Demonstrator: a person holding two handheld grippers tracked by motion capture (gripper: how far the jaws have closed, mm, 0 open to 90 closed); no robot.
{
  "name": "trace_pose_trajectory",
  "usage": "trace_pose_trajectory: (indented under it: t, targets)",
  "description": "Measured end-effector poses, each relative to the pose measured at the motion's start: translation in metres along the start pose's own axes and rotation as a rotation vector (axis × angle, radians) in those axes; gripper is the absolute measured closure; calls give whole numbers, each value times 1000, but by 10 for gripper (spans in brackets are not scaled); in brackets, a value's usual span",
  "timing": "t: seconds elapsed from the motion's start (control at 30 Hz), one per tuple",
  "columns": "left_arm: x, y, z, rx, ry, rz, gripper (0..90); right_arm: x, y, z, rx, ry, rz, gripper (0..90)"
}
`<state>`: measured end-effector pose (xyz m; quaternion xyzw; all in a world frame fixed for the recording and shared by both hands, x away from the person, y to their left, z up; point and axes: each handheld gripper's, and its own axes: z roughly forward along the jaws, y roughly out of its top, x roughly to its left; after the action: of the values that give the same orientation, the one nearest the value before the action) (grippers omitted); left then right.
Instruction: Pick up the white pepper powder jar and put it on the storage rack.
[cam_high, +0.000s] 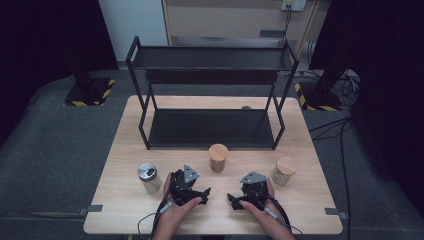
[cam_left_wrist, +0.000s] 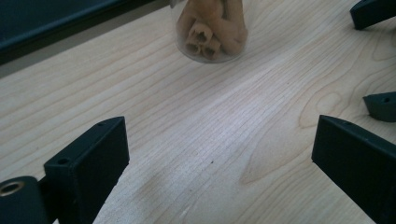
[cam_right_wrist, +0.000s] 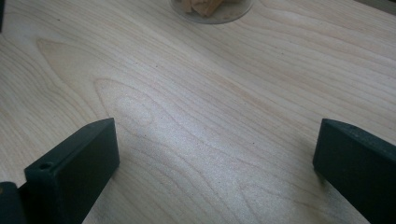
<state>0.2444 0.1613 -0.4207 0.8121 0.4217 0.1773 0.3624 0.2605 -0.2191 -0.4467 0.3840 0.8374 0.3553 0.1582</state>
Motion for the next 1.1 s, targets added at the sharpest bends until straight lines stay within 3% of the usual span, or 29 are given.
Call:
trace_pose_trajectory:
  t: [0.77, 0.87, 1.1]
  targets:
    - [-1, 12, -28, -31, 13, 22, 27, 0, 0, 0, 0, 0, 0, 5]
    - [5, 12, -31, -51, -4, -3, 26, 0, 0, 0, 0, 0, 0, 5]
    - [9, 16, -41, -57, 18, -5, 27, 0, 0, 0, 0, 0, 0, 5]
